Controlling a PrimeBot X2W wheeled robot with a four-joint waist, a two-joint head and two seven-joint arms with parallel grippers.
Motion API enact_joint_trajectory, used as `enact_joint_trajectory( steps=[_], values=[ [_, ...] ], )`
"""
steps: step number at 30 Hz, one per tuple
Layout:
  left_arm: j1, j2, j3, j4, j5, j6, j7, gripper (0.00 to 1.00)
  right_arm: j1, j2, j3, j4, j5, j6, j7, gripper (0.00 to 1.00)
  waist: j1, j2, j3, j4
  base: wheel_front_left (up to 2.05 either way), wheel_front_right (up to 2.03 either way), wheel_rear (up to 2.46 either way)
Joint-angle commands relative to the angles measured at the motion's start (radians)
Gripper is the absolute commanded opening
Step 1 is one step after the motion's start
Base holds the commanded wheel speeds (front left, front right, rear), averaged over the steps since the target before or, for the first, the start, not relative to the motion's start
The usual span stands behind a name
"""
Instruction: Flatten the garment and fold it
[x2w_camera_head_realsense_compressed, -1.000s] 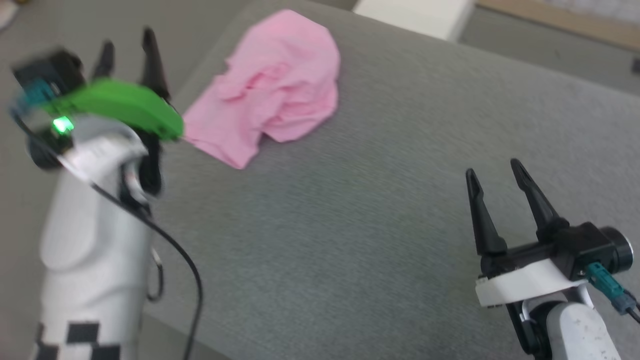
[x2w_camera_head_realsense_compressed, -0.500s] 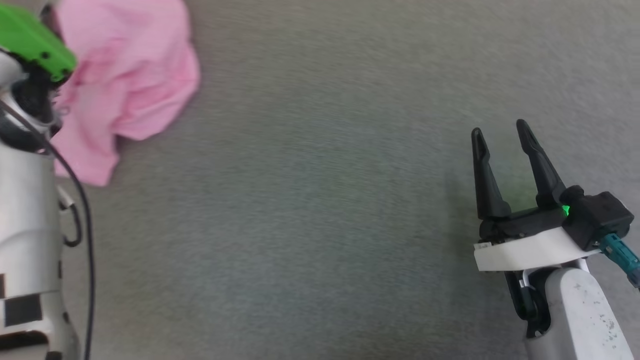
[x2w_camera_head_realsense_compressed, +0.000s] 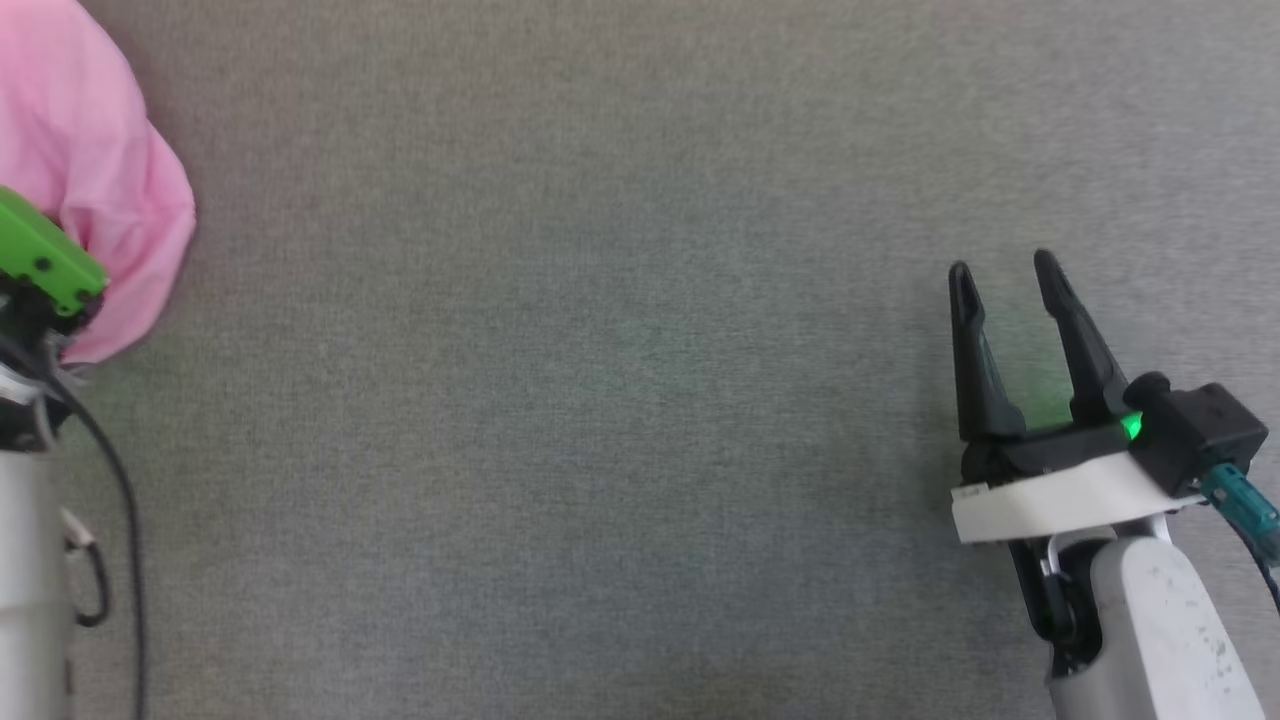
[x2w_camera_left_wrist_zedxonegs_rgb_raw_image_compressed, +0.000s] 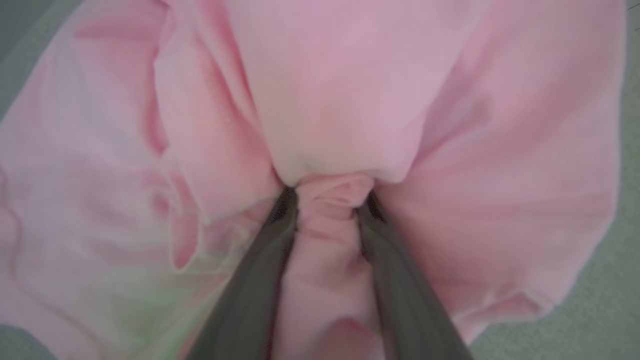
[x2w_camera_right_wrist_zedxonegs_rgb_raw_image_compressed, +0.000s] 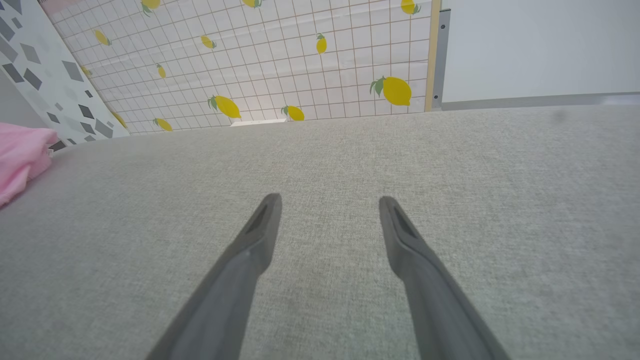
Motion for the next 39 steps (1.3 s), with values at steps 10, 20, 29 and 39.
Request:
enact_joint_trajectory(
  steps=[10,20,29,39],
  values=[
    [-0.053,-0.063,-0.098,0.027,0.132,-0.218,-0.586,0.0,0.126,0.0,-0.035,0.03,-0.012,-0.002,-0.006,1.0,-0.0001,0.0,-0.36,0.03,0.0,0.0,0.0],
    [-0.077,-0.267,-0.307,0.038,0.183,-0.328,-0.854,0.0,0.224,0.0,-0.059,0.03,-0.038,-0.002,0.0,1.0,-0.0001,0.0,-0.505,-0.075,0.0,0.0,0.0],
    [0.045,-0.395,-0.545,0.149,0.149,-0.384,-0.839,0.0,0.232,0.0,-0.05,0.004,-0.036,-0.002,0.02,1.0,-0.0001,0.0,-0.489,-0.251,0.0,0.0,0.0],
    [0.124,-0.403,-0.742,0.433,0.102,-0.385,-0.51,0.0,0.222,0.0,-0.04,0.015,-0.014,-0.002,0.018,1.0,-0.0001,0.0,-0.438,-0.366,0.0,0.0,0.0]
  ],
)
